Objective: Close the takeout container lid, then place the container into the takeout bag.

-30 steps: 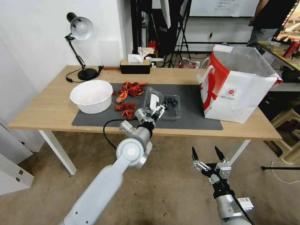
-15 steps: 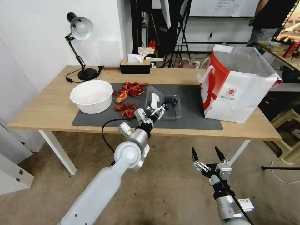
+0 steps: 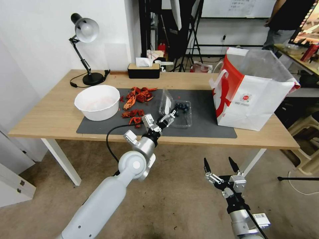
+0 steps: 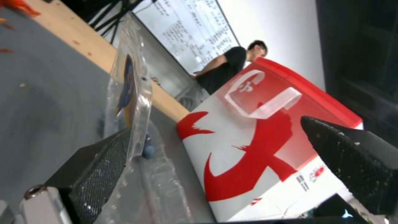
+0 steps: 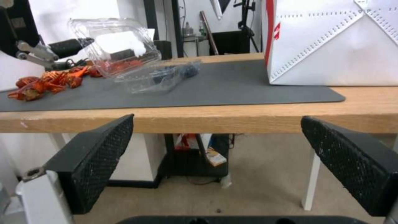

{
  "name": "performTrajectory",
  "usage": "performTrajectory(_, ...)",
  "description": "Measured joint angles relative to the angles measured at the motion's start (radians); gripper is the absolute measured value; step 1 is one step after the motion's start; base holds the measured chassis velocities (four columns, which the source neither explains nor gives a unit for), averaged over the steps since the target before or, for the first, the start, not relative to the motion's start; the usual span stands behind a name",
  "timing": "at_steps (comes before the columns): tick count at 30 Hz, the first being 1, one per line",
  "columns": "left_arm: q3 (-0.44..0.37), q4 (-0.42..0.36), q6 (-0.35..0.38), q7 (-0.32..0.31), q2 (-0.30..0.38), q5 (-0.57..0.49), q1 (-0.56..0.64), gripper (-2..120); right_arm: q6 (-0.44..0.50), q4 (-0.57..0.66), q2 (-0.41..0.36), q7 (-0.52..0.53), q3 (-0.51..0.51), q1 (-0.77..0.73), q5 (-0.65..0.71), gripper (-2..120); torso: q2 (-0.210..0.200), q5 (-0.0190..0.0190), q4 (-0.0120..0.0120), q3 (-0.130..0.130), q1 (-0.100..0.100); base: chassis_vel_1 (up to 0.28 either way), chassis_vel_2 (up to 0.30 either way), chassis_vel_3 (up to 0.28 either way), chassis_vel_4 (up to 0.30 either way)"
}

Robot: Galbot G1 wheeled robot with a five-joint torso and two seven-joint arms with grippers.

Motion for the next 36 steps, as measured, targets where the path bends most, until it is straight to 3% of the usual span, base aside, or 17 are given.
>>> performTrajectory(11,0.007,0.051,0.059,0.205,0.038,0.012,-0.033,100,0.005,0.001,0.006,-0.001,0.006,-0.005,-0.007,100,0.0,0.0,0.0001,0.0,0.0,0.0,0.0,0.0,0.0)
performTrajectory(19,0.024,0.102,0.08,0.301,0.041,0.027,-0.087,100,0.007,-0.003,0.006,-0.001,0.008,-0.003,-0.007,100,0.0,0.0001,0.0001,0.0,0.0,0.0,0.0,0.0,0.0)
performTrajectory(28,0.049,0.138,0.109,0.378,0.041,0.057,-0.128,100,0.009,-0.009,0.004,-0.002,0.012,0.0,-0.007,100,0.0,0.0,0.0001,0.0,0.0,0.0,0.0,0.0,0.0)
performTrajectory(36,0.095,0.183,0.139,0.383,0.031,0.063,-0.194,100,0.009,-0.011,0.003,-0.002,0.013,0.003,-0.007,100,0.0,0.0001,0.0,0.0,0.0,0.0,0.0,0.0,0.0)
